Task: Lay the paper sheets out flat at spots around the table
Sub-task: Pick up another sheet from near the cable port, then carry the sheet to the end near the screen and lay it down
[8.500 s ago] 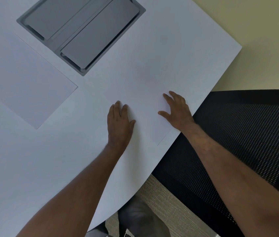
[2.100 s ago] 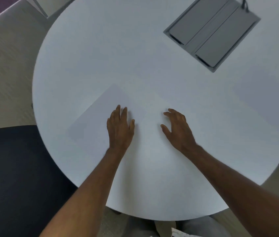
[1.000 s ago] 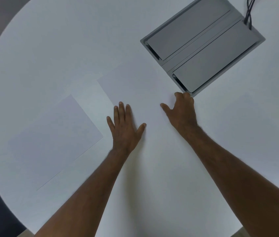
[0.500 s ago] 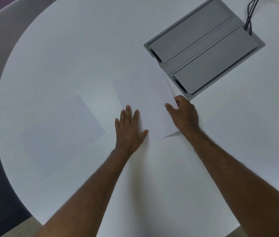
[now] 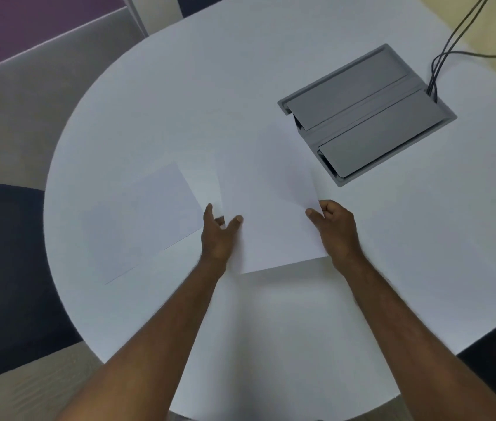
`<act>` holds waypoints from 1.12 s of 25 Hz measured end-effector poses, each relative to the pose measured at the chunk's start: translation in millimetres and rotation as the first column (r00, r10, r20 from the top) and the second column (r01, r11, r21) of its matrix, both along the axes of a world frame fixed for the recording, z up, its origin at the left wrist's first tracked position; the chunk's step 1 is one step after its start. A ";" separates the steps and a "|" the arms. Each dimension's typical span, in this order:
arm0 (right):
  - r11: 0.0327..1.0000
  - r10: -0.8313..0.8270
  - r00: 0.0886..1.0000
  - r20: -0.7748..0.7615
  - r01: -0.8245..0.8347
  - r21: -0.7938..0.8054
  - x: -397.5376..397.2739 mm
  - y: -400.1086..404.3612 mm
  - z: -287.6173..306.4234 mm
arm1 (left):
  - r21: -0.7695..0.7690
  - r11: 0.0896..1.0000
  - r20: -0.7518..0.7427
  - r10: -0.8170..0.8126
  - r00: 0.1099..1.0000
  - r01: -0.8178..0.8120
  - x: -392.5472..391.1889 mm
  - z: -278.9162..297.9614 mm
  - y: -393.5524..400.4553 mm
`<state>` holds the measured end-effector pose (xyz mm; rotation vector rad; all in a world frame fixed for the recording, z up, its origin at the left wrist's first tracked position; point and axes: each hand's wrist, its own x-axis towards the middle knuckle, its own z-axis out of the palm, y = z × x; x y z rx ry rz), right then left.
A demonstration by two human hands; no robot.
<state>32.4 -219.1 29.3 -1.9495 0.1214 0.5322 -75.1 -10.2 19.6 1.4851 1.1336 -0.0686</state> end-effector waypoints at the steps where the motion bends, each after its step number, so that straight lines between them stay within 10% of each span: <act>1: 0.999 0.009 1.000 -0.011 -0.009 0.038 -10.9 2.3 6.3 | -0.082 0.993 0.012 0.087 0.996 -0.086 -8.7 9.1 6.8; 5: 0.987 0.089 0.996 -0.017 -0.086 0.136 -59.3 20.6 28.5 | -0.224 0.963 0.119 0.180 0.976 -0.150 -63.5 40.8 34.8; 28: 0.745 0.478 0.853 0.211 -0.520 0.417 -434.1 342.0 210.4 | 0.100 0.855 0.533 0.386 0.753 -0.509 -523.3 254.0 278.2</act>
